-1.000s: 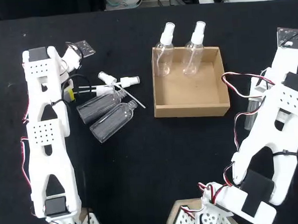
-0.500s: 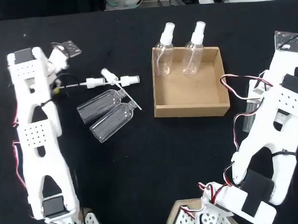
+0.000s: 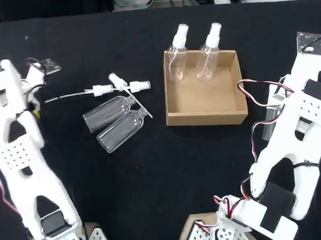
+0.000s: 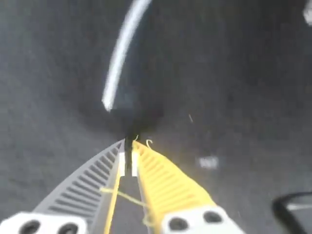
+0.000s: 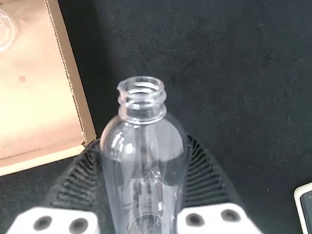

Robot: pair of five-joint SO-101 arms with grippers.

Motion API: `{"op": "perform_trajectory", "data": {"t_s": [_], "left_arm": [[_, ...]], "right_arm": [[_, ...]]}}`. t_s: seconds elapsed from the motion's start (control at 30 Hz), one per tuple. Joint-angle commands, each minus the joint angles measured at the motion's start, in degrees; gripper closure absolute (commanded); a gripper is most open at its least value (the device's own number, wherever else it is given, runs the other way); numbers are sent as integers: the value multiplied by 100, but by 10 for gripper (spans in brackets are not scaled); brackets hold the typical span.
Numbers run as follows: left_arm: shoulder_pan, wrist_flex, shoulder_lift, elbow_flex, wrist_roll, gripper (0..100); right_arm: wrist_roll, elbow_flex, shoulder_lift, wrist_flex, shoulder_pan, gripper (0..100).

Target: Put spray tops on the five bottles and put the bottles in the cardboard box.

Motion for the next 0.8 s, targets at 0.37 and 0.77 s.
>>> {"op": "perform_trajectory", "data": {"t_s": [0.37,0.77], "left_arm": [[1130,-949,-1363,356,1758,796],[2062,-1688,-686,-22,3191,784]], "right_arm": [[-26,-31,-330,-141,-97,988],[-9,-31,-330,-141,-88,988]]}}
